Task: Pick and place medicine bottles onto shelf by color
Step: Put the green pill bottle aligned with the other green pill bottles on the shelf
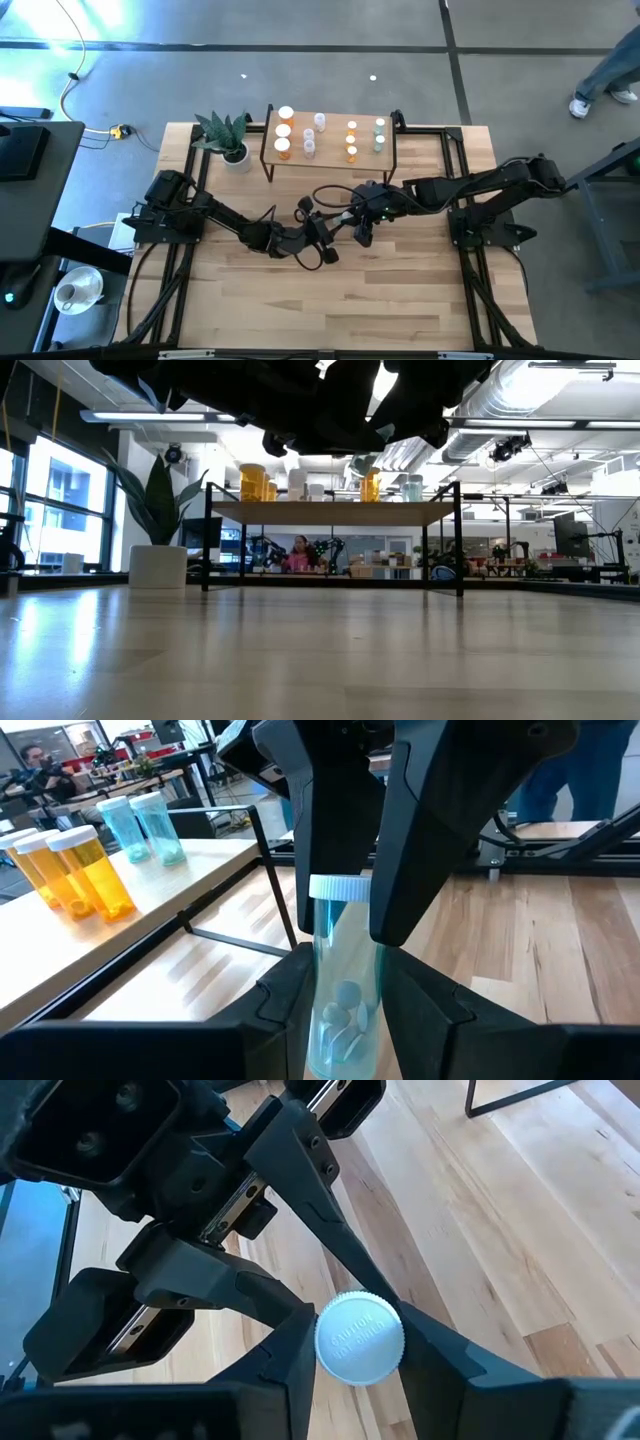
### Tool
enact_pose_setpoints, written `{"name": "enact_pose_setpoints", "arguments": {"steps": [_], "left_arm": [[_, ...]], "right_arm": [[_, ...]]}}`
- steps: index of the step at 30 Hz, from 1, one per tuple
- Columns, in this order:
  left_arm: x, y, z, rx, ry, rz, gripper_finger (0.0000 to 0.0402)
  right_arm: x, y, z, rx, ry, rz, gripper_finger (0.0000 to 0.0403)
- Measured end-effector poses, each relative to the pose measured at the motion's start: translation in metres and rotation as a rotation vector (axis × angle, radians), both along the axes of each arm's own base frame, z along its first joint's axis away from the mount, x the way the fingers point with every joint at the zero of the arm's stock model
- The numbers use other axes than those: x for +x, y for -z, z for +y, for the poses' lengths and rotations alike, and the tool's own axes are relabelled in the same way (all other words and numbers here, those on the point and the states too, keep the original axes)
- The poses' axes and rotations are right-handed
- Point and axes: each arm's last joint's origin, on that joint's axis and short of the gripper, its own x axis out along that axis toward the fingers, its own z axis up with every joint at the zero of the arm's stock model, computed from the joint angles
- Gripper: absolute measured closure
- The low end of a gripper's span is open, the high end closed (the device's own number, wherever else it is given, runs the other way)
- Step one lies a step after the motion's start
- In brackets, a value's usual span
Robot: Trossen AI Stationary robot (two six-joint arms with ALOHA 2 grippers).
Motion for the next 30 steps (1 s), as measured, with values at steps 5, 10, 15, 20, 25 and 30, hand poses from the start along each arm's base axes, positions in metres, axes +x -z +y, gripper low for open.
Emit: {"name": "enact_pose_setpoints", "arguments": {"steps": [5,10,15,20,25,30], "left_arm": [[0.0,0.0,-0.001,0.009,0.03,0.012,0.0292],[0.0,0.002,-0.002,0.02,0.058,0.041,0.025],[-0.001,0.004,-0.004,0.026,0.059,0.066,0.0205],[-0.006,-0.002,-0.006,0.037,0.046,0.097,0.0186],[-0.014,-0.014,-0.005,0.03,0.054,0.143,0.0187],[-0.023,-0.026,-0.002,-0.056,0.146,0.177,0.0187]], "right_arm": [[0.0,0.0,0.0,0.002,-0.002,0.004,0.0296],[0.0,0.001,0.0,0.004,-0.005,0.006,0.0296],[-0.001,0.0,0.0,0.01,0.002,0.007,0.0296],[-0.009,-0.005,-0.002,0.018,0.023,0.025,0.0297],[-0.022,-0.018,-0.005,0.002,0.045,0.0,0.0297],[-0.041,-0.038,-0.015,-0.016,0.103,-0.067,0.0297]]}}
